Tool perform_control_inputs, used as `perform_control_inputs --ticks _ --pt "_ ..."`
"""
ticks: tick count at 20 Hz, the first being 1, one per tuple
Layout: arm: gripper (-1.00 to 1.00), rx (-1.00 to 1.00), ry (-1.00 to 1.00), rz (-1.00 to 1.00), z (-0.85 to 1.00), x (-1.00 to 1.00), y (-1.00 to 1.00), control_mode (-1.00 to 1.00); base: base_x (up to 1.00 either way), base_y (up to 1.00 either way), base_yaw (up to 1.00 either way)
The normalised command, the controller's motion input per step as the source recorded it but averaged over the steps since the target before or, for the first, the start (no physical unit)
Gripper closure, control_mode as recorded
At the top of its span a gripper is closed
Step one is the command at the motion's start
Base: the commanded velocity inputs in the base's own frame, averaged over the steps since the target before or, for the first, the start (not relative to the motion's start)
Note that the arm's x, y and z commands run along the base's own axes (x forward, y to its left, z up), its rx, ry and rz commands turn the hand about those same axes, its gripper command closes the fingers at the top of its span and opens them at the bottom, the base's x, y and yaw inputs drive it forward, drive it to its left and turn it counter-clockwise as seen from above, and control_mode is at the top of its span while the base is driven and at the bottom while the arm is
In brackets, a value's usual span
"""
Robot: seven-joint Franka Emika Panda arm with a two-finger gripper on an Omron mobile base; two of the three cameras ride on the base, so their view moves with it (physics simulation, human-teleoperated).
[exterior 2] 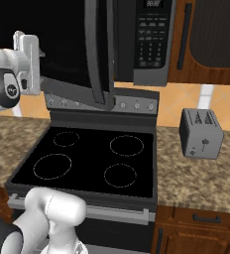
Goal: Pick the broccoli from the sink and place it in the bowl. Then pick the bowl and place it in the microwave. Then close the microwave door and press the start button.
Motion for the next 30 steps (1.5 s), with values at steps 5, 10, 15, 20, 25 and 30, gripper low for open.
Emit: perform_control_inputs --ticks 5,10,15,20,25,30 --pt "-1.00 0.17 0.01 0.24 0.00 0.94 -0.04 -1.00 0.00 0.00 0.00" --pt "-1.00 0.14 0.04 0.20 0.00 0.84 0.00 -1.00 0.00 0.00 0.00" --pt "-1.00 0.07 0.08 0.14 -0.03 0.57 0.05 -1.00 0.00 0.00 0.00" --pt "-1.00 0.05 0.03 0.13 -0.15 -0.01 -0.06 -1.00 0.00 0.00 0.00" --pt "-1.00 0.05 0.00 0.03 0.00 -0.97 -0.62 -1.00 0.00 0.00 0.00" --pt "-1.00 0.09 0.00 0.00 -0.01 -1.00 -0.99 -1.00 0.00 0.00 0.00"
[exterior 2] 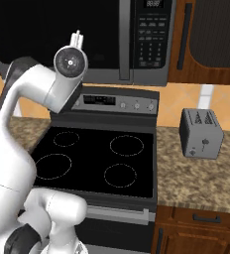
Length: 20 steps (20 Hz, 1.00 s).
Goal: Pick the broccoli from the sink and place it in the bowl. Then pick the bowl and place it in the microwave. Then close the microwave door and press the start button.
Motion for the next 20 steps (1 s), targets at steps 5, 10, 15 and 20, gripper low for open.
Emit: perform_control_inputs --ticks 5,10,15,20 --pt "-1.00 0.07 0.00 0.00 -0.09 -0.63 -1.00 -1.00 0.00 0.00 0.00" --pt "-1.00 0.02 0.00 0.00 -0.02 -0.09 -0.98 -1.00 0.00 0.00 0.00" --pt "-1.00 0.01 0.00 0.01 -0.07 0.10 -0.70 -1.00 0.00 0.00 0.00" --pt "-1.00 0.00 0.00 0.02 -0.21 0.22 -0.35 -1.00 0.00 0.00 0.00"
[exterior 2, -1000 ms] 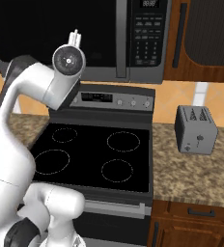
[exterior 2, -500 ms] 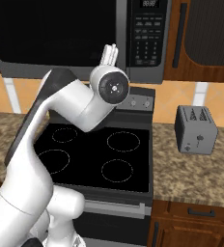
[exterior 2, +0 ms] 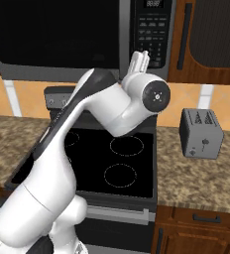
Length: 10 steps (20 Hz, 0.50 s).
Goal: Pick the broccoli from the sink and place it in the bowl. Then pick the bowl and place it in the microwave. Then close the microwave door and press the start button.
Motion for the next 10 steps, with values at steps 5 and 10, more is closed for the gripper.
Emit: perform_control_inputs --ticks 5,10 --pt "-1.00 0.00 0.00 0.00 -0.22 0.44 -0.03 -1.00 0.00 0.00 0.00" --pt "-1.00 0.00 0.01 0.00 -0.03 0.49 0.00 -1.00 0.00 0.00 0.00"
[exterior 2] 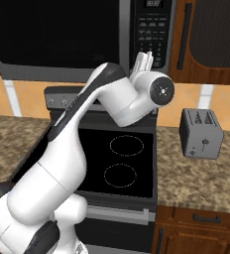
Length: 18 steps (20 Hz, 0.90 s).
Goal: Pick the broccoli from the sink and place it in the bowl. Then pick the bowl and place it in the microwave. Then close the microwave door and press the start button.
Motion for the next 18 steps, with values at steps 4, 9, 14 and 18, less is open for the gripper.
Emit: perform_control_inputs --ticks 4,9,14,18 --pt "-1.00 0.00 0.00 0.00 0.00 0.46 0.00 -1.00 0.00 0.00 0.00" --pt "-1.00 0.00 0.00 0.00 -0.03 0.43 0.00 -1.00 0.00 0.00 0.00" --pt "-1.00 0.00 0.01 0.00 -0.09 0.42 0.00 -1.00 0.00 0.00 0.00" --pt "-1.00 0.00 0.01 0.01 -0.18 0.33 -0.07 -1.00 0.00 0.00 0.00"
